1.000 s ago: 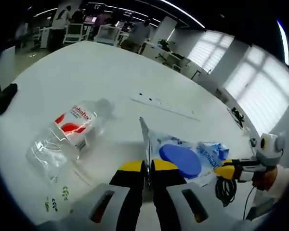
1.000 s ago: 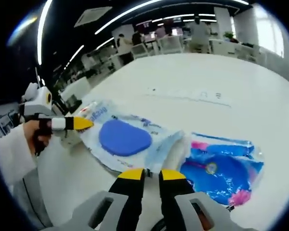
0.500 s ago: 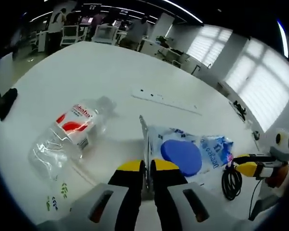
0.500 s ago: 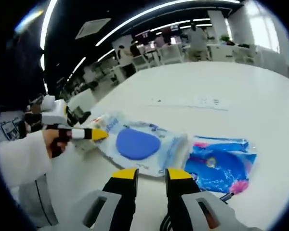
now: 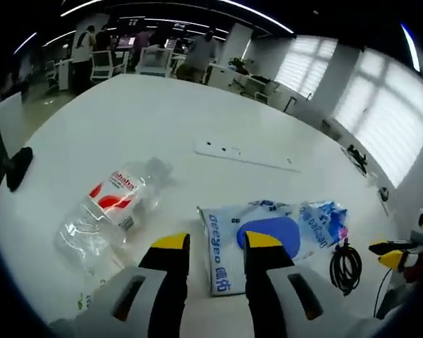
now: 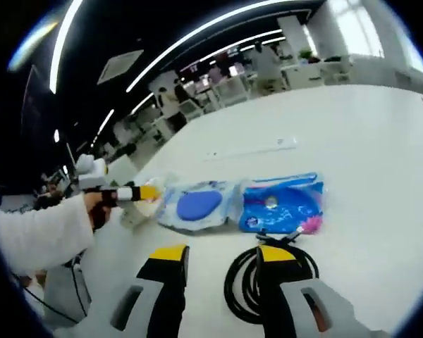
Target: Arrange the tabletop items into an orderly group along one side of the table until the central work area is clear of visible clutter.
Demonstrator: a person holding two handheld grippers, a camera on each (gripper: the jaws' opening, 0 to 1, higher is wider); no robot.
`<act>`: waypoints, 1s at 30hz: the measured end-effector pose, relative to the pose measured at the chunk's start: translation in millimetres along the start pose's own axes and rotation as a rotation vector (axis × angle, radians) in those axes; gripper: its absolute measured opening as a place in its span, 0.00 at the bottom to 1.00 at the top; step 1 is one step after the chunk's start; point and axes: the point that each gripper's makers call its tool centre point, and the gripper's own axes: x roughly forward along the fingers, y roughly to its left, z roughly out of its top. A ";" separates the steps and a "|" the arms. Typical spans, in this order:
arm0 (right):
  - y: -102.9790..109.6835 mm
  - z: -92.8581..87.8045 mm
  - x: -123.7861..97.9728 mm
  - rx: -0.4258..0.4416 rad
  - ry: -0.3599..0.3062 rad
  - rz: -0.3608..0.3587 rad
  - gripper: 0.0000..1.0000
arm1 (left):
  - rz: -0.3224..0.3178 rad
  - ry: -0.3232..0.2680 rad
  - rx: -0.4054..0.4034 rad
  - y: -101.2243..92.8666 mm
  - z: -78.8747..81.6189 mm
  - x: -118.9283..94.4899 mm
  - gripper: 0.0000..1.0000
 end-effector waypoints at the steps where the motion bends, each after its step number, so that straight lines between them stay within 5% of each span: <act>1: -2.7 0.1 -3.0 -0.002 -0.009 -0.002 0.41 | 0.003 -0.004 0.006 -0.9 0.6 -1.9 0.37; 6: -16.7 4.1 -13.3 -0.026 -0.036 -0.021 0.52 | 0.010 -0.009 0.022 -5.7 -1.6 -11.7 0.51; 11: -24.5 14.1 -21.5 0.070 -0.093 -0.011 0.56 | -0.038 -0.089 -0.057 -17.9 5.4 -34.9 0.63; 16: -29.7 14.6 -33.4 0.116 -0.113 -0.001 0.61 | -0.018 -0.110 -0.051 -15.5 -0.2 -65.2 0.69; 27: -43.2 -1.6 -55.0 0.171 -0.118 0.011 0.66 | 0.063 -0.104 -0.071 -8.5 -39.1 -127.1 0.78; 30: -42.0 -3.8 -62.3 0.246 -0.130 0.028 0.66 | 0.084 -0.103 -0.109 1.4 -47.6 -139.4 0.79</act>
